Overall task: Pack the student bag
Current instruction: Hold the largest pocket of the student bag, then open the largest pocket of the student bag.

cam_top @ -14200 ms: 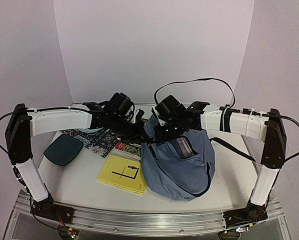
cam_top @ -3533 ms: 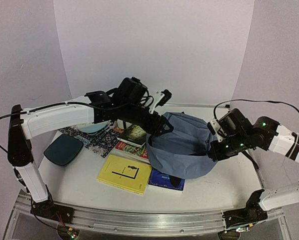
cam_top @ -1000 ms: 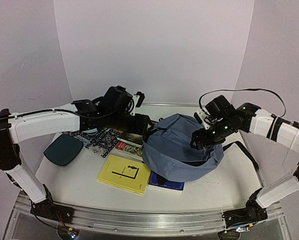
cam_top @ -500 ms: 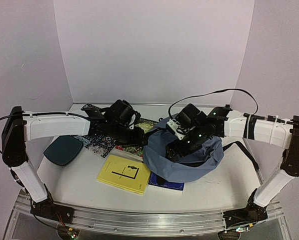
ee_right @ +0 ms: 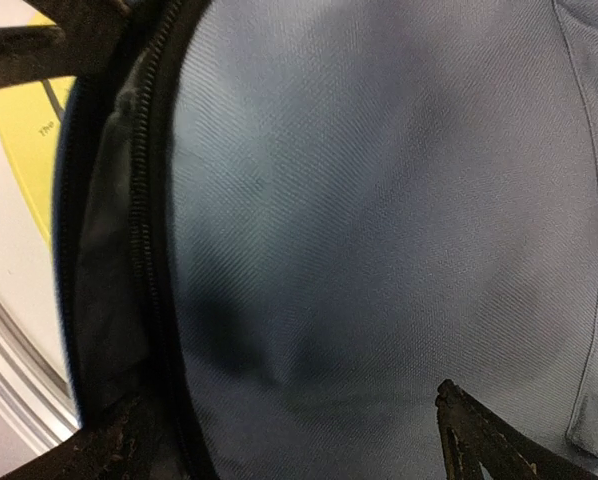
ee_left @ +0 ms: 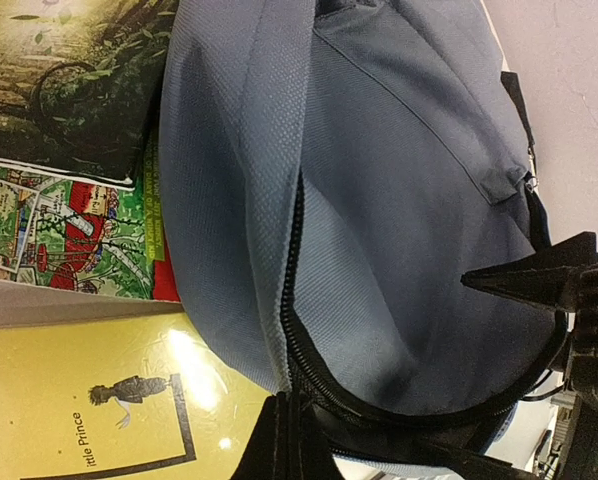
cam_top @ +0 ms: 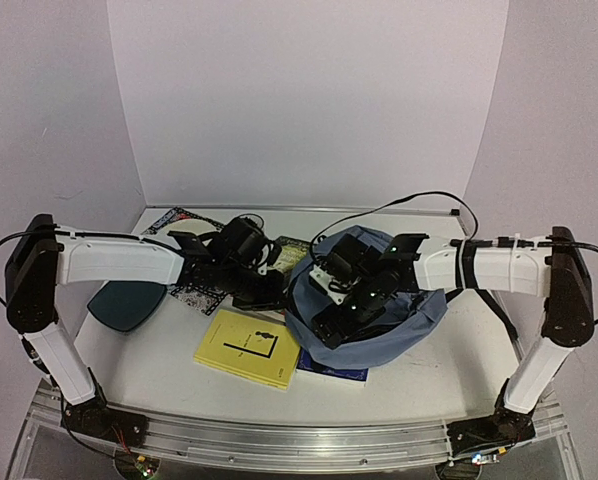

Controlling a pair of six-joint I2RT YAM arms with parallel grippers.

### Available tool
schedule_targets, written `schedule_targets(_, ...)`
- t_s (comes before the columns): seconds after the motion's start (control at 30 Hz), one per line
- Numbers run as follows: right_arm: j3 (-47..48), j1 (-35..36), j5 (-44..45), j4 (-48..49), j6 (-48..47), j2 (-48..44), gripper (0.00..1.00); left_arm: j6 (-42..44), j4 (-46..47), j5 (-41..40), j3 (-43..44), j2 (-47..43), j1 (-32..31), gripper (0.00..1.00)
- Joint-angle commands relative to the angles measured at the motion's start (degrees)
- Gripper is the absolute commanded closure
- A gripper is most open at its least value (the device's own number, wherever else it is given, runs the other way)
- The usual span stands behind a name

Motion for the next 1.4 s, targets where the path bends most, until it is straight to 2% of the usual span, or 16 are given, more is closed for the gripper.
schedule_targets(0.0, 0.79, 0.57, 2.12, -3.01, -1.57, 1.88, 0.02, -0.46, 2.79, 0.66, -1.87, -0.77, 0.4, 1.0)
schedule_targets(0.13, 0.87, 0.62, 2.69, -5.27, -3.48, 2.2, 0.02, -0.15, 3.09, 0.44, -3.0, -0.99, 0.54, 1.0)
schedule_targets(0.27, 0.96, 0.65, 10.2, -10.67, -4.8, 3.2, 0.05, 0.88, 3.17, -0.01, -4.01, -1.0, 0.58, 1.0)
schedule_targets(0.4, -0.21, 0.64, 19.53, -13.74, -4.57, 1.79, 0.12, 1.94, 3.31, -0.61, -4.9, -1.01, 0.57, 1.0)
schedule_targets(0.47, -0.23, 0.66, 23.04, -14.35, -3.74, 0.54, 0.2, 2.3, 3.42, -0.64, -5.31, -0.88, 0.54, 1.0)
schedule_targets(0.63, 0.45, 0.63, 25.6, -14.36, -3.3, -1.44, 0.46, 2.97, 3.92, -0.55, -6.12, -0.59, 0.59, 1.0)
schedule_targets(0.67, 0.87, 0.57, 25.89, -14.4, -3.41, -1.67, 0.57, 3.23, 4.14, -0.38, -6.21, -0.58, 0.59, 1.0)
schedule_targets(0.7, 1.15, 0.55, 26.04, -14.47, -3.42, -1.68, 0.61, 3.43, 4.23, -0.33, -6.21, -0.59, 0.59, 1.0)
schedule_targets(0.77, 2.23, 0.45, 26.35, -14.66, -3.55, -2.13, 0.77, 3.91, 4.4, -0.14, -6.01, -0.47, 0.59, 1.0)
schedule_targets(0.87, 4.12, -0.89, 26.17, -14.67, -3.59, -3.28, 0.9, 4.79, 4.45, 0.42, -5.36, -0.25, 0.57, 1.0)
schedule_targets(0.9, 5.45, -2.39, 26.01, -14.63, -3.59, -4.19, 0.99, 5.56, 4.5, 0.99, -4.63, 0.03, 0.51, 1.0)
schedule_targets(1.0, 7.5, -6.7, 23.88, -14.54, -3.61, -5.66, 1.0, 7.26, 4.58, 1.9, -3.09, 0.47, 0.43, 1.0)
schedule_targets(1.07, 8.86, -12.82, 19.64, -13.76, -2.89, -7.24, 1.0, 9.19, 4.68, 2.48, -1.32, 0.91, 0.04, 1.0)
schedule_targets(1.2, 10.81, -20.52, 12.59, -12.25, -1.87, -8.32, 1.0, 12.12, 4.77, 3.56, 1.76, 2.04, -1.01, 1.0)
schedule_targets(1.37, 13.77, -29.89, 6.45, -12.03, -1.49, -7.42, 1.0, 14.69, 5.19, 6.24, 9.42, 6.1, -3.15, 1.0)
